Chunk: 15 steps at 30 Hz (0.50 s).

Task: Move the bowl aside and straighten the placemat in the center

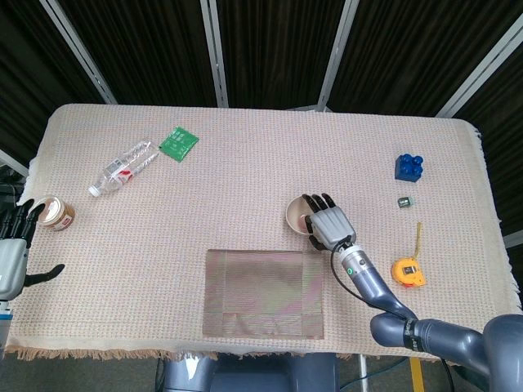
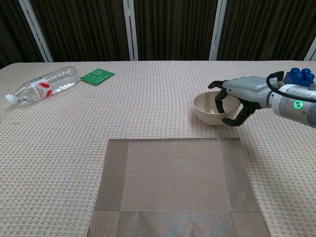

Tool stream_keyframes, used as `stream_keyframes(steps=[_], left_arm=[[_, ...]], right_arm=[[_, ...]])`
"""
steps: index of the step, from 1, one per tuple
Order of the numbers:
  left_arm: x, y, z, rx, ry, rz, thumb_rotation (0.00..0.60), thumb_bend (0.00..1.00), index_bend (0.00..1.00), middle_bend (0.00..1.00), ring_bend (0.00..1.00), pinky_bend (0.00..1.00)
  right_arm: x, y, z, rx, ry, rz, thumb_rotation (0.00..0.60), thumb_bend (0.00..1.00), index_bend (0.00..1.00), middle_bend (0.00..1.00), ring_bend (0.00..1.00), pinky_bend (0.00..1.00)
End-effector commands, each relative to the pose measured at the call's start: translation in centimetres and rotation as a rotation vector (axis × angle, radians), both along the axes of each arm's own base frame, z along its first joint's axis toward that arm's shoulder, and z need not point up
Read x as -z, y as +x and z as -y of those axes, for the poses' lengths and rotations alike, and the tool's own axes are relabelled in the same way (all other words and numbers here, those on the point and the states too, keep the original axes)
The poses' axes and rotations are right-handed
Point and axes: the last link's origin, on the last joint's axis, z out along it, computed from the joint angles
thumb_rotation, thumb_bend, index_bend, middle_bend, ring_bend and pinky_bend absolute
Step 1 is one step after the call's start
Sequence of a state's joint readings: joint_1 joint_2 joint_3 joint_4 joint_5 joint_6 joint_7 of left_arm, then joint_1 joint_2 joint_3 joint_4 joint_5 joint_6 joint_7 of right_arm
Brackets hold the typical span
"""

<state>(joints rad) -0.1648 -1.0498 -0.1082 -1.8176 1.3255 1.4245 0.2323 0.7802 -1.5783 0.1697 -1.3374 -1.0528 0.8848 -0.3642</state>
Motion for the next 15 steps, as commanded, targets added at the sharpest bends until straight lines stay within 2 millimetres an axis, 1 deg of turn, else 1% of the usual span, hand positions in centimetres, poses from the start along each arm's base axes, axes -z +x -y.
stream_keyframes(steps=[1,4,6,8,10,13,15], left_arm=[[0.1,-0.1,0.0,-0.003,-0.005,-0.001,0.600,0.00,0.00,0.00,0.00,0.00],[0.2,-0.2,0.0,-0.010,-0.012,0.002,0.600,0.00,0.00,0.00,0.00,0.00],[0.2,-0.2,-0.1,-0.014,-0.015,0.002,0.600,0.00,0.00,0.00,0.00,0.00],[0.3,-0.2,-0.1,-0.013,-0.017,0.004,0.600,0.00,0.00,0.00,0.00,0.00],[0.3,-0.2,0.0,-0.012,-0.021,0.005,0.600,0.00,0.00,0.00,0.00,0.00],[0.3,-0.1,0.0,-0.007,-0.024,0.006,0.600,0.00,0.00,0.00,0.00,0.00],[0.4,0.0,0.1,-0.003,-0.027,0.008,0.600,0.00,0.00,0.00,0.00,0.00]], right_arm=[[-1.7,0.0,0.5,0.006,-0.042,0.059,0.600,0.40,0.64,0.02,0.00,0.00],[-4.0,-0.4,0.8,0.011,-0.091,0.092,0.600,0.40,0.65,0.03,0.00,0.00],[-6.1,-1.4,0.8,0.023,-0.127,0.108,0.600,0.40,0.65,0.03,0.00,0.00],[-7.2,-2.2,0.8,0.039,-0.151,0.117,0.600,0.41,0.65,0.03,0.00,0.00],[-9.6,-4.3,0.4,0.075,-0.189,0.123,0.600,0.42,0.65,0.04,0.00,0.00],[-11.8,-6.6,-0.1,0.101,-0.222,0.117,0.600,0.43,0.65,0.04,0.00,0.00],[-13.3,-8.8,-0.6,0.138,-0.258,0.097,0.600,0.43,0.65,0.04,0.00,0.00]])
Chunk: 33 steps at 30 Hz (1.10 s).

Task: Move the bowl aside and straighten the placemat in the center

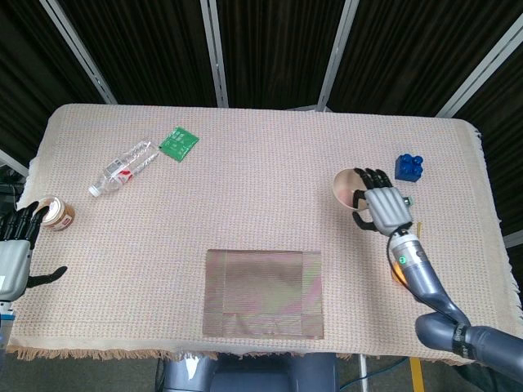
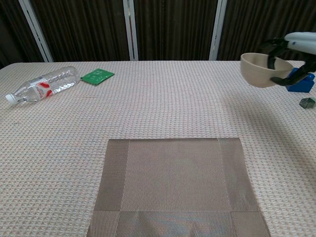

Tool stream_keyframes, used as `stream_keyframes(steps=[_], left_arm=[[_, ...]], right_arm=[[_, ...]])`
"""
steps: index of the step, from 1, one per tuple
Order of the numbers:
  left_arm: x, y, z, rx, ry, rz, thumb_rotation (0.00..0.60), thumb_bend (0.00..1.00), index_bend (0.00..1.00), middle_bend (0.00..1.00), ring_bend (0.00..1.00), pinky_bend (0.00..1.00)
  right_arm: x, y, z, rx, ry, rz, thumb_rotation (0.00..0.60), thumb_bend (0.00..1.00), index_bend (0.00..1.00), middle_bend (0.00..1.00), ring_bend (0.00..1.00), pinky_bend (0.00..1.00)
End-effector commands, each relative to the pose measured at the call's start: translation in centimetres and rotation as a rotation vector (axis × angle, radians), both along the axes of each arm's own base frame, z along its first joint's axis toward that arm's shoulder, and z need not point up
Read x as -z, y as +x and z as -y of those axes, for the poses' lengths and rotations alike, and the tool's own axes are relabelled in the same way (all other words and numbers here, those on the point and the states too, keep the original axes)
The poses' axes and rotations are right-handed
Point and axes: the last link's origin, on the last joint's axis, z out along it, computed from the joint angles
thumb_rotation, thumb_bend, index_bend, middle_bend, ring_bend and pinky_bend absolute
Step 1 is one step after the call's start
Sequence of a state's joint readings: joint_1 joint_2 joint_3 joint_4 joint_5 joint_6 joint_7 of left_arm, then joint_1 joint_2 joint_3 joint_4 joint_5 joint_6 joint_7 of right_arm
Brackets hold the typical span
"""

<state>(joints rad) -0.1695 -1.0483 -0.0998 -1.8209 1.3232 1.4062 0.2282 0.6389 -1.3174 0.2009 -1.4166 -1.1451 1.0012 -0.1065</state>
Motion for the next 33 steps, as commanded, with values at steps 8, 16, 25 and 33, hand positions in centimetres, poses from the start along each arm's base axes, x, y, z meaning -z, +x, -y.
stream_keyframes(steps=[8,16,25,33], left_arm=[[0.3,0.7,0.5,0.025,-0.015,0.006,0.600,0.00,0.00,0.00,0.00,0.00],[0.6,1.0,0.6,0.034,-0.024,0.008,0.600,0.00,0.00,0.00,0.00,0.00],[0.5,0.8,0.6,0.022,-0.017,0.005,0.600,0.00,0.00,0.00,0.00,0.00],[0.1,0.5,0.8,0.018,-0.011,0.009,0.600,0.00,0.00,0.00,0.00,0.00]], right_arm=[[-4.6,-10.6,-2.7,0.198,-0.073,-0.042,0.600,0.44,0.65,0.04,0.00,0.00],[-3.4,-13.7,-3.7,0.235,-0.038,-0.102,0.600,0.43,0.65,0.04,0.00,0.00],[-2.3,-14.6,-3.9,0.244,-0.008,-0.118,0.600,0.35,0.52,0.03,0.00,0.00],[-2.9,-13.6,-5.3,0.206,-0.010,-0.076,0.600,0.00,0.00,0.00,0.00,0.00]])
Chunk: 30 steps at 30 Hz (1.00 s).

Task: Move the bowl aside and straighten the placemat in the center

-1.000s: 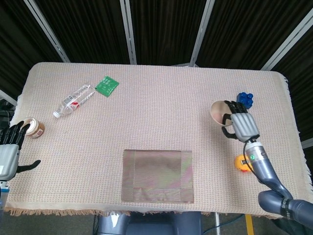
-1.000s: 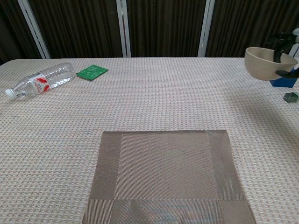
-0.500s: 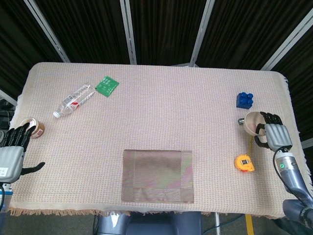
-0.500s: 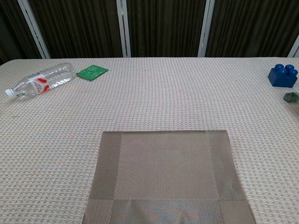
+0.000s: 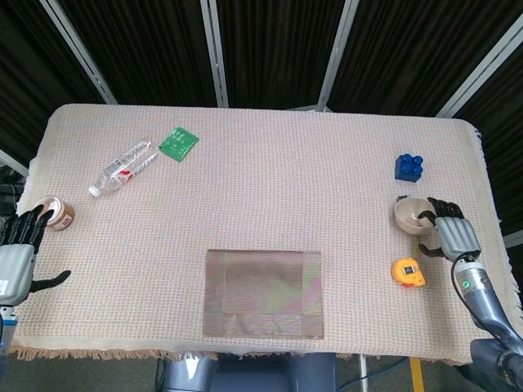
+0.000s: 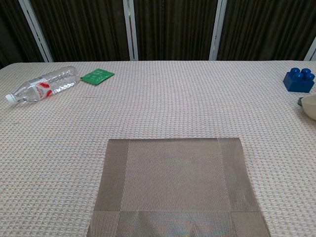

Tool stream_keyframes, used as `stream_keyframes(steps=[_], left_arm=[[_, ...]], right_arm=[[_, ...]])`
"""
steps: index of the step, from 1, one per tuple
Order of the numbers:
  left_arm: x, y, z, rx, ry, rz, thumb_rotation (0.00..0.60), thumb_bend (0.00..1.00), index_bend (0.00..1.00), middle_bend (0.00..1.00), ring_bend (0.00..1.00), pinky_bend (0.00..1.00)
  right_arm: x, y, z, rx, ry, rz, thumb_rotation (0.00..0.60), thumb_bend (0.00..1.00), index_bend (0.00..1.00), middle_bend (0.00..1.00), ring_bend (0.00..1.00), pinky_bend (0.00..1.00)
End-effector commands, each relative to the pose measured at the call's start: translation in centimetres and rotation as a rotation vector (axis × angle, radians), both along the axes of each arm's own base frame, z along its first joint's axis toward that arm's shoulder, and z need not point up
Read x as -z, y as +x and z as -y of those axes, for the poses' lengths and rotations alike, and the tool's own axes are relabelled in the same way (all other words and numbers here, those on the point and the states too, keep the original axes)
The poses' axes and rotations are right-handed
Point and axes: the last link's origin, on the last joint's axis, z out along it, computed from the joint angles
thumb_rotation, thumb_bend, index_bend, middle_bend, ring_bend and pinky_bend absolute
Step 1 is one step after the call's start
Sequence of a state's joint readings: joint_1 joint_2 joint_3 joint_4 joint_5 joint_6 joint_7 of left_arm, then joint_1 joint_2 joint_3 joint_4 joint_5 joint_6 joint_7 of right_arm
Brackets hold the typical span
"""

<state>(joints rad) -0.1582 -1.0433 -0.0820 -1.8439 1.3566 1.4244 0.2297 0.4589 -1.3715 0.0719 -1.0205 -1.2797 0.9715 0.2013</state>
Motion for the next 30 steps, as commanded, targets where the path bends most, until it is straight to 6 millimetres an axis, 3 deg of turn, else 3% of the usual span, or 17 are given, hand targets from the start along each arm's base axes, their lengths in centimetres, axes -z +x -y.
stream_keyframes(steps=[1,4,11,14,19,21,27,30], left_arm=[[0.0,0.0,0.0,0.001,-0.002,0.000,0.600,0.00,0.00,0.00,0.00,0.00],[-0.1,0.0,0.1,0.004,-0.004,0.004,0.600,0.00,0.00,0.00,0.00,0.00],[0.6,0.6,0.5,0.050,-0.045,0.010,0.600,0.00,0.00,0.00,0.00,0.00],[1.6,1.0,0.7,0.101,-0.096,0.014,0.600,0.00,0.01,0.00,0.00,0.00],[4.6,2.0,1.2,0.242,-0.210,0.027,0.600,0.04,0.10,0.00,0.00,0.00],[6.7,2.4,1.5,0.305,-0.278,0.025,0.600,0.05,0.14,0.00,0.00,0.00],[11.9,4.0,1.8,0.484,-0.423,0.002,0.600,0.16,0.42,0.00,0.00,0.00],[14.2,5.0,1.9,0.567,-0.485,-0.012,0.600,0.21,0.47,0.00,0.00,0.00]], right_arm=[[-0.9,0.8,-1.2,-0.027,-0.014,0.031,0.600,0.00,0.00,0.00,0.00,0.00],[-1.7,1.5,-2.1,-0.058,-0.034,0.038,0.600,0.00,0.00,0.00,0.00,0.00],[-5.9,3.8,-7.3,-0.166,-0.120,0.014,0.600,0.00,0.00,0.00,0.00,0.00],[-6.7,4.7,-9.3,-0.177,-0.131,0.011,0.600,0.00,0.00,0.00,0.00,0.00],[-7.6,6.0,-11.2,-0.206,-0.203,0.030,0.600,0.00,0.00,0.00,0.00,0.00],[-7.9,6.2,-11.7,-0.215,-0.240,0.014,0.600,0.00,0.00,0.00,0.00,0.00],[-7.5,6.8,-12.7,-0.192,-0.269,0.067,0.600,0.00,0.00,0.00,0.00,0.00],[-7.7,6.9,-12.9,-0.188,-0.266,0.068,0.600,0.00,0.00,0.00,0.00,0.00]])
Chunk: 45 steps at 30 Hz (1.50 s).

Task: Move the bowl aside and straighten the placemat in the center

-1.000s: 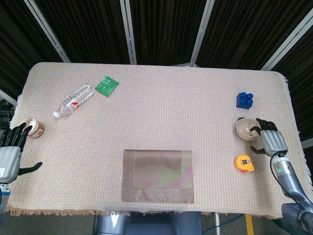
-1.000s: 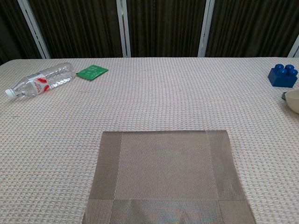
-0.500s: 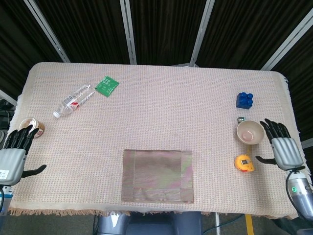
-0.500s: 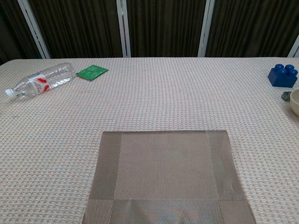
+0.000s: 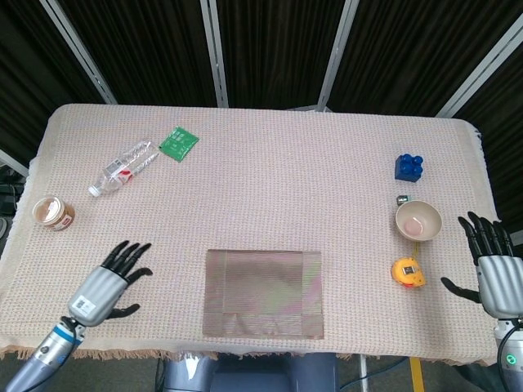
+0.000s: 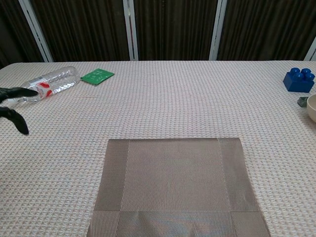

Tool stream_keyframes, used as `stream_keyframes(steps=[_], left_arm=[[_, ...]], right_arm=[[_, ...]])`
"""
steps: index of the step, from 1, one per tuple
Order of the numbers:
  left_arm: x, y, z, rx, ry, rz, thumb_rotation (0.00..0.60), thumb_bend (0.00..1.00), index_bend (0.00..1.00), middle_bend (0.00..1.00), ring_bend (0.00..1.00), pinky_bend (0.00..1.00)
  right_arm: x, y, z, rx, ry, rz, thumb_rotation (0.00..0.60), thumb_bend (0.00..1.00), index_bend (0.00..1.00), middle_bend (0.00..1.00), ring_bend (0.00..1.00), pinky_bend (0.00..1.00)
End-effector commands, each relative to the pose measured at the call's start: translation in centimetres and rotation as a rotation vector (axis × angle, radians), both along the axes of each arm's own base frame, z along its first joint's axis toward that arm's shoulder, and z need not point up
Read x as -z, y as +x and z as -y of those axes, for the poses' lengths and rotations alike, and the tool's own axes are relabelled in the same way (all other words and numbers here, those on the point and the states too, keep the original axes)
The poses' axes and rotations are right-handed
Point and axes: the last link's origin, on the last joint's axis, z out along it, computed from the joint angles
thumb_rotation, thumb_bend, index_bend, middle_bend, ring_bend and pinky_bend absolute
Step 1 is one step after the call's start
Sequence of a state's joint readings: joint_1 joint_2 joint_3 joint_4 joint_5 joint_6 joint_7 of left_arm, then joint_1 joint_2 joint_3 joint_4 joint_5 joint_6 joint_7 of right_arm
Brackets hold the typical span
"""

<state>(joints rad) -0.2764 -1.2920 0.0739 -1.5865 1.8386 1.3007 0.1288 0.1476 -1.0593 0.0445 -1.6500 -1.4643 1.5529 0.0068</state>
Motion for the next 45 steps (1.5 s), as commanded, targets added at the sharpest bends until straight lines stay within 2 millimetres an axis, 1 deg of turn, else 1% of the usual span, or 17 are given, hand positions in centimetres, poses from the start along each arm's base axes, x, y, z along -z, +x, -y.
stream_keyframes(steps=[1,4,5,7,9,12,17,21,27,31,38,45], left_arm=[[3.8,1.4,0.3,0.124,-0.109,-0.022,0.600,0.22,0.47,0.00,0.00,0.00],[5.5,2.0,0.6,0.171,-0.160,-0.041,0.600,0.29,0.48,0.00,0.00,0.00],[6.5,2.4,0.8,0.197,-0.178,-0.050,0.600,0.31,0.48,0.00,0.00,0.00],[7.7,2.7,0.9,0.225,-0.186,-0.060,0.600,0.32,0.48,0.00,0.00,0.00],[8.4,2.8,1.1,0.235,-0.195,-0.059,0.600,0.34,0.50,0.00,0.00,0.00],[9.8,2.7,1.6,0.250,-0.223,-0.076,0.600,0.37,0.51,0.00,0.00,0.00],[11.5,2.2,1.8,0.256,-0.247,-0.097,0.600,0.37,0.52,0.00,0.00,0.00],[12.2,1.9,1.8,0.265,-0.245,-0.102,0.600,0.37,0.52,0.00,0.00,0.00],[12.6,1.9,1.7,0.261,-0.234,-0.087,0.600,0.38,0.52,0.00,0.00,0.00],[12.8,2.3,1.8,0.260,-0.238,-0.065,0.600,0.38,0.52,0.00,0.00,0.00],[12.5,2.7,1.6,0.276,-0.225,-0.053,0.600,0.37,0.52,0.00,0.00,0.00],[13.2,3.0,2.0,0.272,-0.243,-0.072,0.600,0.37,0.51,0.00,0.00,0.00]], right_arm=[[-0.2,0.0,-0.2,0.005,-0.004,-0.001,0.600,0.00,0.00,0.00,0.00,0.00],[-0.2,-0.1,-0.3,0.009,0.005,0.005,0.600,0.00,0.01,0.00,0.00,0.00],[-0.1,-0.2,-0.4,0.012,0.012,0.001,0.600,0.00,0.01,0.00,0.00,0.00],[-0.1,-0.3,-0.4,0.013,0.020,0.005,0.600,0.00,0.02,0.00,0.00,0.00],[0.0,-0.3,-0.3,0.013,0.024,0.007,0.600,0.00,0.03,0.00,0.00,0.00],[0.0,-0.4,-0.1,0.017,0.028,0.010,0.600,0.00,0.04,0.00,0.00,0.00],[-0.2,-0.5,0.2,0.022,0.028,0.015,0.600,0.00,0.05,0.00,0.00,0.00],[-0.3,-0.6,0.2,0.025,0.027,0.013,0.600,0.00,0.06,0.00,0.00,0.00],[-0.4,-0.8,0.2,0.024,0.028,0.012,0.600,0.00,0.06,0.00,0.00,0.00],[-0.4,-0.7,0.2,0.020,0.027,0.014,0.600,0.00,0.07,0.00,0.00,0.00],[-0.4,-0.8,0.2,0.024,0.029,0.012,0.600,0.00,0.08,0.00,0.00,0.00],[-0.6,-0.6,0.2,0.016,0.025,0.021,0.600,0.00,0.09,0.00,0.00,0.00]])
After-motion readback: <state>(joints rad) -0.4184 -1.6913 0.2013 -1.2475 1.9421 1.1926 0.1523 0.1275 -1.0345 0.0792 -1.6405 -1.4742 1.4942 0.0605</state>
